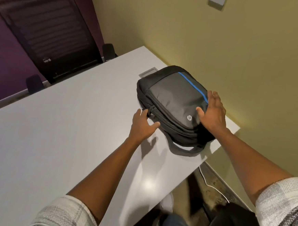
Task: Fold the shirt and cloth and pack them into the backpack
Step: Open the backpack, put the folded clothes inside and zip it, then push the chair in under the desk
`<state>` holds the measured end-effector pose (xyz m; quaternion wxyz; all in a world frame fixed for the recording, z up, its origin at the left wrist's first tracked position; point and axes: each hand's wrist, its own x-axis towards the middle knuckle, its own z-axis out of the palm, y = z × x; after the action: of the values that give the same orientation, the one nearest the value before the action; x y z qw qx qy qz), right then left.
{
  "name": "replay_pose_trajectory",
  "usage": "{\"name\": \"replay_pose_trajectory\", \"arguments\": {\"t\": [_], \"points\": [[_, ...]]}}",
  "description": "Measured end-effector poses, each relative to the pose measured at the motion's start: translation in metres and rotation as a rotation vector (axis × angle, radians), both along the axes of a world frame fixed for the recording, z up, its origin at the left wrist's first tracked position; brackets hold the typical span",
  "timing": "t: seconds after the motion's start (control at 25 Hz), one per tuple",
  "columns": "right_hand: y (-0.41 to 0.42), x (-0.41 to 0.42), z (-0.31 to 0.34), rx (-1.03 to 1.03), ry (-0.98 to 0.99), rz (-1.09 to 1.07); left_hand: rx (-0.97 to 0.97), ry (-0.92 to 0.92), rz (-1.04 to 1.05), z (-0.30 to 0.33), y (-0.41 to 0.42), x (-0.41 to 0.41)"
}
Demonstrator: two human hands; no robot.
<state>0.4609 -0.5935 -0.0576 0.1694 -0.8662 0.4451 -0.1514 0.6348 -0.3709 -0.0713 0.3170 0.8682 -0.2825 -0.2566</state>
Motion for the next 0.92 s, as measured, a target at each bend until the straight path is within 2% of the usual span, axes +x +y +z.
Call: {"name": "replay_pose_trajectory", "arguments": {"t": [0.4,0.72,0.92], "points": [[0.188,-0.06,0.098,-0.085,-0.091,-0.06,-0.219,-0.141,-0.285,0.123,0.103,-0.042],[0.248,-0.15,0.148,-0.126,-0.147,-0.163,-0.311,-0.233,-0.479,0.187,0.13,-0.131],[0.288,-0.226,0.164,-0.15,-0.169,-0.233,-0.338,-0.268,-0.559,0.206,0.143,-0.201]]}}
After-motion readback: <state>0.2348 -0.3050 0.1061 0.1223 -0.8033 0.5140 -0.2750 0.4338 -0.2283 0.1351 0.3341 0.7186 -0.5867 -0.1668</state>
